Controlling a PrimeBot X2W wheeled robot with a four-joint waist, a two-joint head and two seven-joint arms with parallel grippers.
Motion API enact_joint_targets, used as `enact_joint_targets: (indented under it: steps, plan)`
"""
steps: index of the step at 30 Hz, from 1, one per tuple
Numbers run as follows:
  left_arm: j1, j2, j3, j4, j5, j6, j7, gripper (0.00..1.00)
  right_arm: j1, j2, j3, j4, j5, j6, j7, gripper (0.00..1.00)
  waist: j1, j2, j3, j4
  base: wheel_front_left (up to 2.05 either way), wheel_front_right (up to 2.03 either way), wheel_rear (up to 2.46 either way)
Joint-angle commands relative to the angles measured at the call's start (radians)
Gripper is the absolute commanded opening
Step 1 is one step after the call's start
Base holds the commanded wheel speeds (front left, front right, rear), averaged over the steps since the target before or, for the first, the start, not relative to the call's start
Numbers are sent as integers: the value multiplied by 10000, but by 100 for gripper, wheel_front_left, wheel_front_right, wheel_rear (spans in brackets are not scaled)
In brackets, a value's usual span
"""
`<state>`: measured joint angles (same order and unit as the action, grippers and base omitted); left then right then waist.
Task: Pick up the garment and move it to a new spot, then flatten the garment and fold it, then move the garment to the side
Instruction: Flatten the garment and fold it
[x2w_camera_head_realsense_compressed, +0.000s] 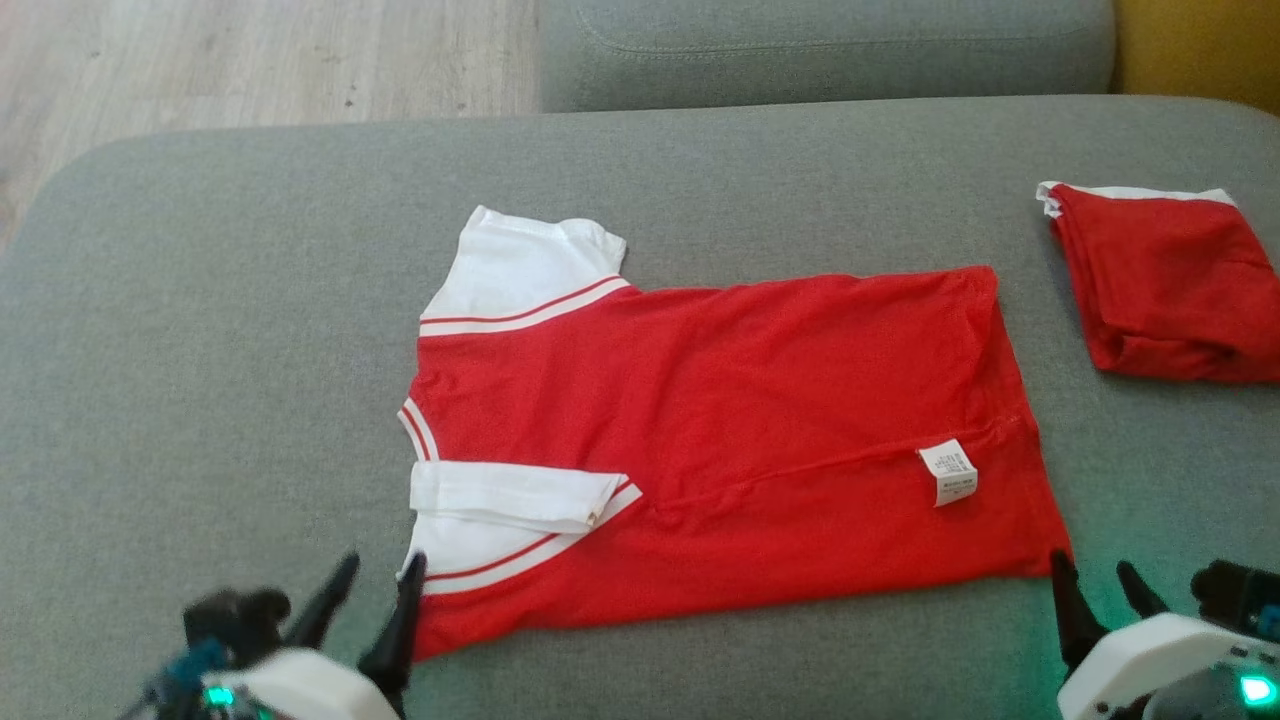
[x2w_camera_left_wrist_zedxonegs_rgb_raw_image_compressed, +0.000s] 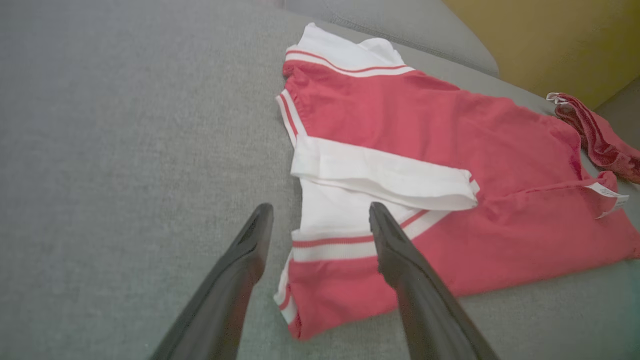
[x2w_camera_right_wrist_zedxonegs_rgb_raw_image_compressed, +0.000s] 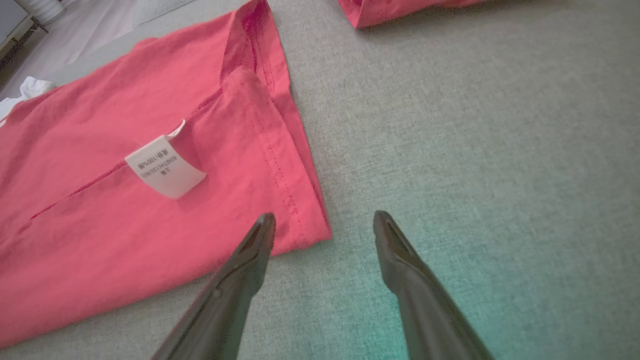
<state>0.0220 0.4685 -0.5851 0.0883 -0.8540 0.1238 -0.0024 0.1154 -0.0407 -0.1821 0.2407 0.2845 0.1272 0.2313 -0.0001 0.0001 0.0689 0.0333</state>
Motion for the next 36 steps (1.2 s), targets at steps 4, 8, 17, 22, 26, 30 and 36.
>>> enact_joint_targets:
  steps: [4,8,17,22,26,30,36]
  plan:
    - [-1714,941,675,-763,392,-23,439,100,-555,-95,251,-829,-187,35,-147,100,1,-1,165,-96,0,0,0]
    - [-3367,1602,933,-1068,723,-232,1207,100,-1124,-95,480,-1331,-422,35,2,100,1,-1,540,-259,0,0,0]
    - [-7095,2140,1156,-131,844,-812,3241,100,-3386,-98,1488,-2065,-977,35,545,100,1,-1,2194,-1085,0,0,0]
    - [-8318,2045,1005,971,892,-1093,3879,100,-4515,-186,2041,-2119,-932,35,571,100,1,-1,3240,-1613,0,0,0]
    - [-8853,2007,895,1861,945,-1233,4162,100,-5100,-273,2341,-2011,-844,35,433,100,1,-1,3824,-1973,0,0,0]
    - [-9118,2021,823,2506,922,-1381,4351,100,-5397,-317,2531,-1836,-739,35,239,100,1,-1,4162,-2257,0,0,0]
    - [-9285,2088,767,3049,894,-1470,4518,100,-5618,-294,2628,-1572,-629,35,-64,100,1,-1,4394,-2539,0,0,0]
